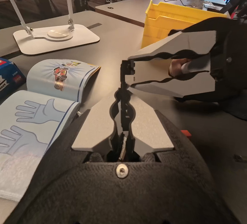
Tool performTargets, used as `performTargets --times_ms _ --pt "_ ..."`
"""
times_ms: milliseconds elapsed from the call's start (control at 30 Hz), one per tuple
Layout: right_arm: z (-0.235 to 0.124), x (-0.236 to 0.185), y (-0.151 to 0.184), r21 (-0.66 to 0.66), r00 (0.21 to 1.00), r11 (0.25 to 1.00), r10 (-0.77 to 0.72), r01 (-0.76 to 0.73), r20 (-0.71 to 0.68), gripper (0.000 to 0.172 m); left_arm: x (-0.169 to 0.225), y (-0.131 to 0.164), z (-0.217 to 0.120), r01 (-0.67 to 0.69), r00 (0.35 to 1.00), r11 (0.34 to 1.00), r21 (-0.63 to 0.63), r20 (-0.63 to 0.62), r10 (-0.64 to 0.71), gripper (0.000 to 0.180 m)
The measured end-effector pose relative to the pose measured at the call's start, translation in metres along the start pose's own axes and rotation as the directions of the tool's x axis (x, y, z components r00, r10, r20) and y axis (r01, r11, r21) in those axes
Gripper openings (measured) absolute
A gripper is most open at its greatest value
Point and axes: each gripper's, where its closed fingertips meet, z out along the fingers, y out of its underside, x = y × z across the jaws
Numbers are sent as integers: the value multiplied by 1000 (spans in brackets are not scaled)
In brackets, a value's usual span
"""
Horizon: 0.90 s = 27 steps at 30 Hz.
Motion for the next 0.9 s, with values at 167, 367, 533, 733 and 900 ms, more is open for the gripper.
performTargets --times_ms 167,367,533,733,900 --pt "0 -6 0 -10 996 996 -90 90 -2 29 1 4 0 -66 998 998 -24 1 66 3" --pt "-2 -7 2 -34 999 999 -34 35 39 28 2 4 -1 -138 990 990 -36 22 139 3" --pt "2 -4 0 -90 991 989 -122 117 -50 27 -1 -2 -3 11 1000 1000 9 -4 -11 4" --pt "5 -2 -2 -92 990 989 -123 116 -73 27 0 -5 -4 119 992 992 33 -50 -117 4" --pt "5 0 -5 -87 987 990 -124 115 -100 26 3 -10 -6 233 966 971 51 -128 -225 4"
